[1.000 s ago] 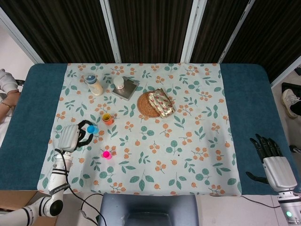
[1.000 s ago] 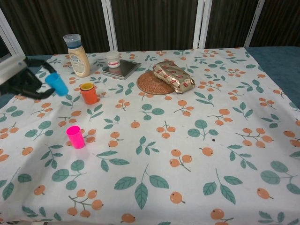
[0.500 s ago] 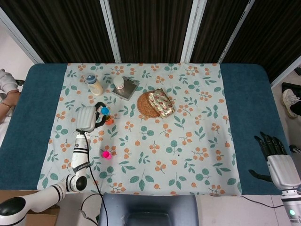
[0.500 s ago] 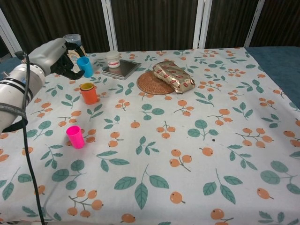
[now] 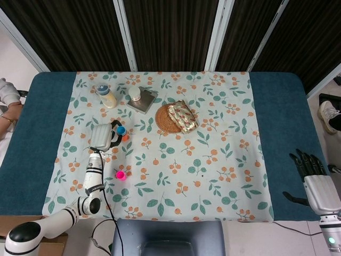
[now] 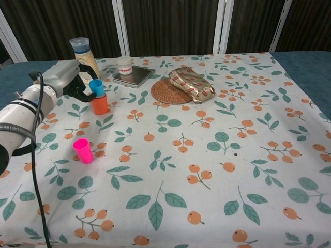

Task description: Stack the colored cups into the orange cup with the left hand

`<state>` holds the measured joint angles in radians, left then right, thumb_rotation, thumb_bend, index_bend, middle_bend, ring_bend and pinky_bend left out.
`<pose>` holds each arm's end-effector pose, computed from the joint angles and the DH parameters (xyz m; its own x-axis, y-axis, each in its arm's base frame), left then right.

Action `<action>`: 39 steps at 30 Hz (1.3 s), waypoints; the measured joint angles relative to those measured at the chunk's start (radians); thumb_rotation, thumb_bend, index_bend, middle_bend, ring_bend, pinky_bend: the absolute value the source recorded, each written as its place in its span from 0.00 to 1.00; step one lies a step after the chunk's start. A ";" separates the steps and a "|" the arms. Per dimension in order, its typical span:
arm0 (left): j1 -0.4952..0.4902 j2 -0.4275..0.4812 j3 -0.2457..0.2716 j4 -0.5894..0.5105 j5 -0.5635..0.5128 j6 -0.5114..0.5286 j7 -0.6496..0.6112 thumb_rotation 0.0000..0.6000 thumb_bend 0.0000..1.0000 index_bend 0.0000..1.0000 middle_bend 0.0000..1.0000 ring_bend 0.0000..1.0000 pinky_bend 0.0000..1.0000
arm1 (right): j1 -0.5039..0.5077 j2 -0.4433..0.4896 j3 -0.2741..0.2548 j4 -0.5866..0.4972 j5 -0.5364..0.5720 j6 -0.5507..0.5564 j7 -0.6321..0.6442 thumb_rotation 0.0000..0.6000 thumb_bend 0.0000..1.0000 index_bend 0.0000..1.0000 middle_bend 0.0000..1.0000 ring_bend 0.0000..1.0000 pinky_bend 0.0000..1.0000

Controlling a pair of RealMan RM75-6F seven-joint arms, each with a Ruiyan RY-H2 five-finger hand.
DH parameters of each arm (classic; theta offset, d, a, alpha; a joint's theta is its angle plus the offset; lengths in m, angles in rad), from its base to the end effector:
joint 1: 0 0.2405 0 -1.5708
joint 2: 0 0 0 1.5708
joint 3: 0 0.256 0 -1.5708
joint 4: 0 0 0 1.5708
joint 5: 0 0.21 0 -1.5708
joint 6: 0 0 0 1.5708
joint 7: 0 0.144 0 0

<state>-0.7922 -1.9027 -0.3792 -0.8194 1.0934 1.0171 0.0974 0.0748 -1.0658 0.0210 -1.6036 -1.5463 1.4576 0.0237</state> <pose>-0.1829 0.4191 -0.0314 0.2581 0.0308 0.9656 0.9640 -0.0740 -0.2553 -0.3166 -0.1719 0.1671 0.4349 -0.0591 0.8985 -0.9004 -0.0414 0.4331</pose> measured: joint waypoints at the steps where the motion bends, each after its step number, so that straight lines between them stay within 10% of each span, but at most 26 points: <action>1: 0.001 0.000 0.003 0.000 0.001 -0.002 -0.001 1.00 0.39 0.55 1.00 1.00 1.00 | 0.000 0.000 0.000 0.000 0.000 0.000 -0.001 1.00 0.19 0.00 0.00 0.00 0.00; 5: 0.004 0.003 0.006 -0.006 -0.009 -0.021 0.006 1.00 0.39 0.05 1.00 1.00 1.00 | 0.001 0.000 -0.001 -0.001 0.000 -0.004 -0.002 1.00 0.19 0.00 0.00 0.00 0.00; 7: 0.007 0.009 0.007 -0.024 -0.013 -0.022 0.013 1.00 0.38 0.00 1.00 1.00 1.00 | 0.001 0.001 -0.001 -0.001 0.000 -0.004 -0.002 1.00 0.19 0.00 0.00 0.00 0.00; 18: 0.091 0.162 0.060 -0.370 0.051 0.069 0.029 1.00 0.37 0.00 1.00 1.00 1.00 | 0.001 0.003 -0.012 -0.004 -0.019 -0.005 0.002 1.00 0.18 0.00 0.00 0.00 0.00; 28: 0.300 0.472 0.294 -0.876 0.201 0.149 -0.026 1.00 0.37 0.02 1.00 1.00 1.00 | 0.007 0.000 -0.028 -0.006 -0.045 -0.019 -0.002 1.00 0.19 0.00 0.00 0.00 0.00; 39: 0.347 0.365 0.356 -0.778 0.221 0.142 -0.012 1.00 0.37 0.18 1.00 1.00 1.00 | 0.007 0.007 -0.037 -0.003 -0.061 -0.014 0.016 1.00 0.19 0.00 0.00 0.00 0.00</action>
<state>-0.4455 -1.5379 -0.0229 -1.5971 1.3147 1.1588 0.0851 0.0816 -1.0587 -0.0157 -1.6065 -1.6072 1.4441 0.0396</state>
